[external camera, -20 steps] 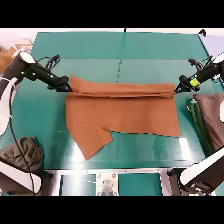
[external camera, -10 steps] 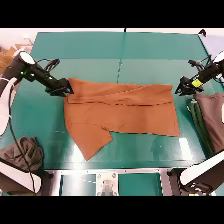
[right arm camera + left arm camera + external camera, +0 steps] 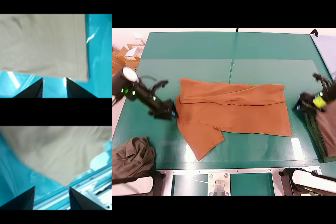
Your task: Fold the shirts.
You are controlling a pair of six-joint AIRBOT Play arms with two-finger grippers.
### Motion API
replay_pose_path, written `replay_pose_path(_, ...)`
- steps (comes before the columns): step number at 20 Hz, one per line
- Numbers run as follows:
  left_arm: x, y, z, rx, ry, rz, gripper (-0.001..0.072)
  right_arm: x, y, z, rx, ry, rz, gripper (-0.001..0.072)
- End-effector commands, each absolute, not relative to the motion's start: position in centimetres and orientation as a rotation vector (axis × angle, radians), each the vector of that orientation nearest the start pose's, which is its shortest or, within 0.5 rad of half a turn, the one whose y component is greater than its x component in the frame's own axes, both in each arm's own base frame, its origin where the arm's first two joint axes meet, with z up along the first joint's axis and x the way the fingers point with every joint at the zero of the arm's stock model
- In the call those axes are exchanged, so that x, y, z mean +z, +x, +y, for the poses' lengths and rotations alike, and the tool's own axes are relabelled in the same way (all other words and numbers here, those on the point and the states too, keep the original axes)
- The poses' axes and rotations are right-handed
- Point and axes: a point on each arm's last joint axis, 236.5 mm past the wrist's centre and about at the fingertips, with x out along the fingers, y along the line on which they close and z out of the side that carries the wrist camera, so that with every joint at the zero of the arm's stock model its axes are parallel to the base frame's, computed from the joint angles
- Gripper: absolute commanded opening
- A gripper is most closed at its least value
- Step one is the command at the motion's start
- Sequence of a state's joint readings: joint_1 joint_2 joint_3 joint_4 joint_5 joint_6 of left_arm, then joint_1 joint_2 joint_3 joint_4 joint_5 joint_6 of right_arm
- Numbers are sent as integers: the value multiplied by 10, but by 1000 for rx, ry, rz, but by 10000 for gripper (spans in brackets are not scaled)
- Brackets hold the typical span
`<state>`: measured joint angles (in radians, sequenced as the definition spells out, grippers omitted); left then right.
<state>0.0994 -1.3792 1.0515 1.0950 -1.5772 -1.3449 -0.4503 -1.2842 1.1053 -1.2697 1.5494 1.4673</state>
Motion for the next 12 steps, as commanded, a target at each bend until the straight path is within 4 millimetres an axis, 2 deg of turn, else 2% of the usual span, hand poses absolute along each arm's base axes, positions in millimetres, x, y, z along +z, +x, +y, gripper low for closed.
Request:
replay_pose_path(1,-60,218,-80,-326,-413,1709,483,-45,218,-54,-275,755,1487,324)
replay_pose_path(4,-79,217,-110,-311,-614,1573,483,-76,200,-45,-391,858,1336,325)
replay_pose_path(7,-102,215,-130,-298,-659,1529,482,-104,190,-27,-401,940,1322,328)
replay_pose_path(9,-108,221,-146,-301,-648,1474,481,-115,196,-20,-412,1023,1279,337)
replay_pose_path(12,-107,224,-163,-330,-640,1446,474,-121,224,-20,-433,1136,1156,337)
